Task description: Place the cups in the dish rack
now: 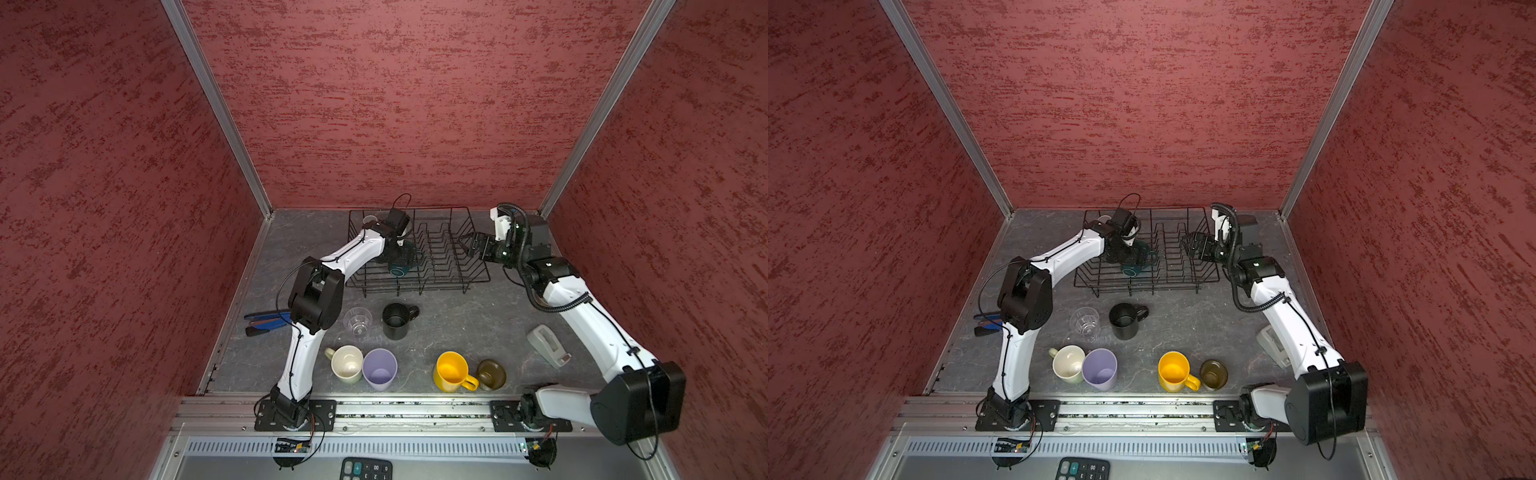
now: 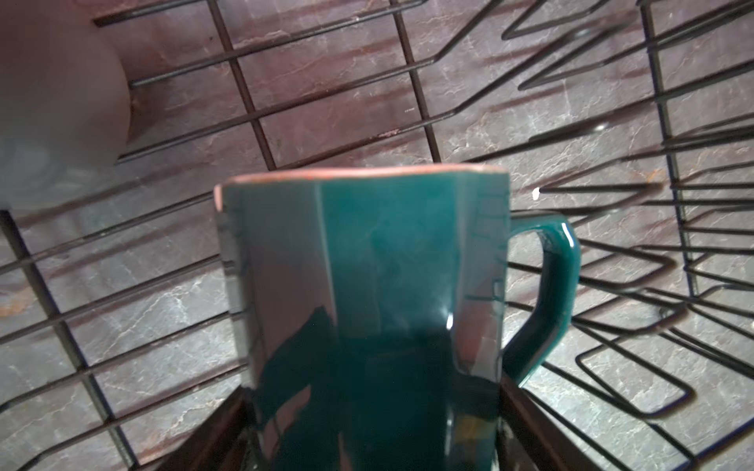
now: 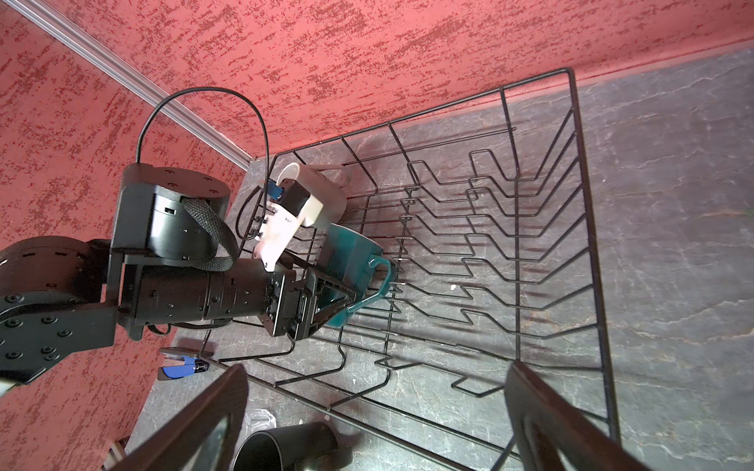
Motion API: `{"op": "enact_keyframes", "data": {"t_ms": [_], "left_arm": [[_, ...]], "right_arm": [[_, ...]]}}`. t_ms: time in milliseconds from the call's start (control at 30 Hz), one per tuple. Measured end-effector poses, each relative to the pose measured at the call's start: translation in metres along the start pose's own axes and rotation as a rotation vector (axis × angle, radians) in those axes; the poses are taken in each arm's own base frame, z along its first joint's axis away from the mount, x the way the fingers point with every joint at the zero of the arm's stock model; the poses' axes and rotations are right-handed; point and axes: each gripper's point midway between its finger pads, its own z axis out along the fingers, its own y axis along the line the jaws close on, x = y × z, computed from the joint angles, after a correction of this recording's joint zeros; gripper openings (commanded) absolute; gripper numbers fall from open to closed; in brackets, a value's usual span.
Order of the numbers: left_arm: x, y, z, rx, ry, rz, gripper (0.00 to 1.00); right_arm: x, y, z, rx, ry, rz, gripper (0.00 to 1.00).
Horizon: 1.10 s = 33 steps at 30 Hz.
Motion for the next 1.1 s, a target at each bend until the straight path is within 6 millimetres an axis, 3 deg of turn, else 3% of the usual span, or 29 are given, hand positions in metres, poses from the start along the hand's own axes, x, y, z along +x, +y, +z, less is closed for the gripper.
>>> {"op": "enact_keyframes", "data": {"t_ms": [133,233,333,367,467,633,867,1100], "left_arm": [[0.000,0.000,0.000,0.008,0.002,-0.005,0.60],[-0.001,0.001,0.000,0.018,0.004,-0.011,0.41],[-0.002,0.001,0.000,0.035,0.007,-0.021,0.39],[-0.002,0.001,0.000,0.040,0.008,-0.023,0.41],[-0.002,0.001,0.000,0.054,0.012,-0.031,0.63],[-0.004,0.000,0.002,0.053,0.012,-0.032,0.79],[-0.012,0.003,0.005,0.025,0.003,-0.043,0.87],[-0.004,-0.001,0.030,0.004,0.029,-0.035,0.91]], "right_arm": [[0.001,-0.001,0.000,0.001,0.002,0.000,0.99],[0.001,0.000,0.000,0.000,0.001,0.000,0.99],[0.000,0.000,0.000,0.000,-0.001,-0.001,0.99],[0.000,0.000,0.000,0.000,-0.001,-0.001,0.99],[0.000,0.000,0.000,-0.001,-0.001,-0.001,0.99],[0.000,0.000,0.000,-0.001,-0.001,-0.001,0.99],[0.000,0.000,0.000,0.000,-0.001,-0.001,0.99],[0.002,-0.001,0.001,0.001,0.003,0.001,0.99]]}}
